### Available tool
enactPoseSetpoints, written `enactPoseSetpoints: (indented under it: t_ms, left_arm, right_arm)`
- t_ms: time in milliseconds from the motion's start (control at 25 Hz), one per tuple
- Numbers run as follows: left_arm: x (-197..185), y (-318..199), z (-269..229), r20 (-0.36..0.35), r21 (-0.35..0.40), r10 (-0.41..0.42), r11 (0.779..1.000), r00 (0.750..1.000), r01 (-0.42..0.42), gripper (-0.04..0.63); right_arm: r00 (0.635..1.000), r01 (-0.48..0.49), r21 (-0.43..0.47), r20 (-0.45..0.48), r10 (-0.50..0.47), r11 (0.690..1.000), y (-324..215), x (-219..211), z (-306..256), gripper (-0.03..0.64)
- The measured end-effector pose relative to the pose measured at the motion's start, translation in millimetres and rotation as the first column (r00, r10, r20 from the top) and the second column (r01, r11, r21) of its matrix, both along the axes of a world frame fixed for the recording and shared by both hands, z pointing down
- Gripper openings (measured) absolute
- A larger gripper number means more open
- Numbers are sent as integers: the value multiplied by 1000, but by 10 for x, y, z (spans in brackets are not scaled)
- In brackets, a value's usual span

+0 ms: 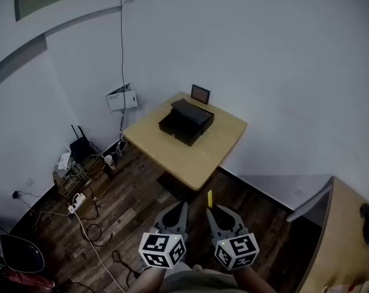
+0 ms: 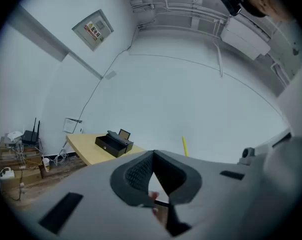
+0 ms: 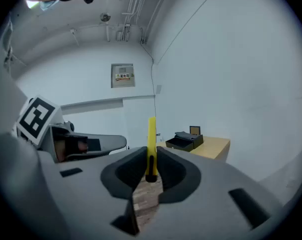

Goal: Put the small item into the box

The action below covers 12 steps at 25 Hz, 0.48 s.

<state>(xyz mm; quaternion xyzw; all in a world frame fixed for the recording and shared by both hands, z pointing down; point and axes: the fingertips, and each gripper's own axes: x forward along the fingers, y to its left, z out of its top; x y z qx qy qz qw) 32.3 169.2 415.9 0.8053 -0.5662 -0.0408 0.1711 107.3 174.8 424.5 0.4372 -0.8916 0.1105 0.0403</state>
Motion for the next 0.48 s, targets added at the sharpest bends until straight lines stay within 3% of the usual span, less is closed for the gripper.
enactPoseSetpoints:
  t_ms: [480]
  left_arm:
    - [198,148,-144,-6,32,-20,999,1000,20,3]
  right_arm:
    - [999,40,33,-12,-40,999,141,122,-129,52]
